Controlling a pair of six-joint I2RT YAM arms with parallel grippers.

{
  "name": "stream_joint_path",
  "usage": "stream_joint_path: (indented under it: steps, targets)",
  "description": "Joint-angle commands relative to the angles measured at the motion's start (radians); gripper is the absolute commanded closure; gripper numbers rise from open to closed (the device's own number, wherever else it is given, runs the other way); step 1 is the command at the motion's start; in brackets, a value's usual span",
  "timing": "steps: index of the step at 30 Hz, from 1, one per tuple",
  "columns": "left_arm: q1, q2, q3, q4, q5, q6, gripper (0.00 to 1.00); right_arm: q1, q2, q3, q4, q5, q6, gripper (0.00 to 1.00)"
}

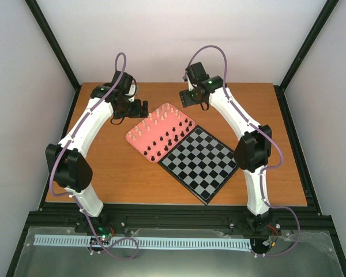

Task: Set up the chess pieces on the board
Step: Pick up the chess piece from the storage box.

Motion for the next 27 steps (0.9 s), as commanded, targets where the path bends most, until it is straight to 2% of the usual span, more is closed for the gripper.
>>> stream_joint_path:
  steps: [1, 4, 10, 16, 27]
  targets:
    - [0.004, -0.019, 0.015, -0.003, -0.006, -0.001, 0.0, -0.001, 0.096, 0.059, -0.022, -0.017, 0.046, 0.39]
    - [0.005, -0.013, 0.012, -0.003, -0.002, -0.002, 0.0, -0.003, 0.155, 0.1, -0.042, -0.028, 0.055, 0.49]
    - [0.005, 0.007, 0.008, -0.003, -0.01, 0.003, 0.0, -0.007, 0.223, 0.116, -0.034, -0.038, 0.05, 0.5]
    - [0.005, 0.023, 0.004, -0.003, -0.007, 0.003, 0.0, -0.022, 0.262, 0.109, -0.054, -0.077, 0.067, 0.56]
    - [0.005, 0.045, -0.004, -0.008, -0.022, 0.008, 0.0, -0.039, 0.245, 0.019, -0.074, -0.156, 0.057, 0.62]
